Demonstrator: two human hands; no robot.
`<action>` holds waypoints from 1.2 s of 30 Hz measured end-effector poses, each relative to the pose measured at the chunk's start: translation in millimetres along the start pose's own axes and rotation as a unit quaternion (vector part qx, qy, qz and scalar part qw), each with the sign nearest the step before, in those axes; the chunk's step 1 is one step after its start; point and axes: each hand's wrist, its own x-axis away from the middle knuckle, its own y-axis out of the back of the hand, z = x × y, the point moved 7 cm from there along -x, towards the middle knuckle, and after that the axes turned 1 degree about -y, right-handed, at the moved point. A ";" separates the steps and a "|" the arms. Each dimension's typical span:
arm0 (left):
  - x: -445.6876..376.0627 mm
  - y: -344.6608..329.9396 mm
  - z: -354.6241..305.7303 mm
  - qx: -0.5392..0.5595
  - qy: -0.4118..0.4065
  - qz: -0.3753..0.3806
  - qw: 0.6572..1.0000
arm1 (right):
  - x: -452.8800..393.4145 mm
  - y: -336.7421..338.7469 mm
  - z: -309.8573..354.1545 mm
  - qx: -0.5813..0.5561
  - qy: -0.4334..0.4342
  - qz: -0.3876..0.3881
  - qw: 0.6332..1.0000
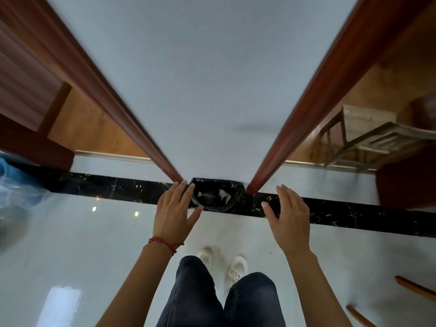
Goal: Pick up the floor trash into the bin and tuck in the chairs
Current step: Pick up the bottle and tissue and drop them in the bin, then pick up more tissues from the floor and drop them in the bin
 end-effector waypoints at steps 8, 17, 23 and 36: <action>-15.2 27.9 -57.4 0.004 -0.084 0.019 0.996 | 4.3 57.6 12.6 0.026 -0.021 -0.038 0.999; -44.7 45.1 -103.6 -0.016 -0.277 0.060 0.959 | 62.3 92.3 -1.5 0.048 -0.198 -0.100 0.974; -22.8 38.4 -138.3 -0.033 -0.400 0.108 0.909 | 156.1 99.8 -7.9 0.050 -0.347 -0.130 0.927; 178.0 0.0 -256.7 -0.065 -0.634 0.169 0.752 | 437.2 128.9 2.5 0.066 -0.570 -0.237 0.784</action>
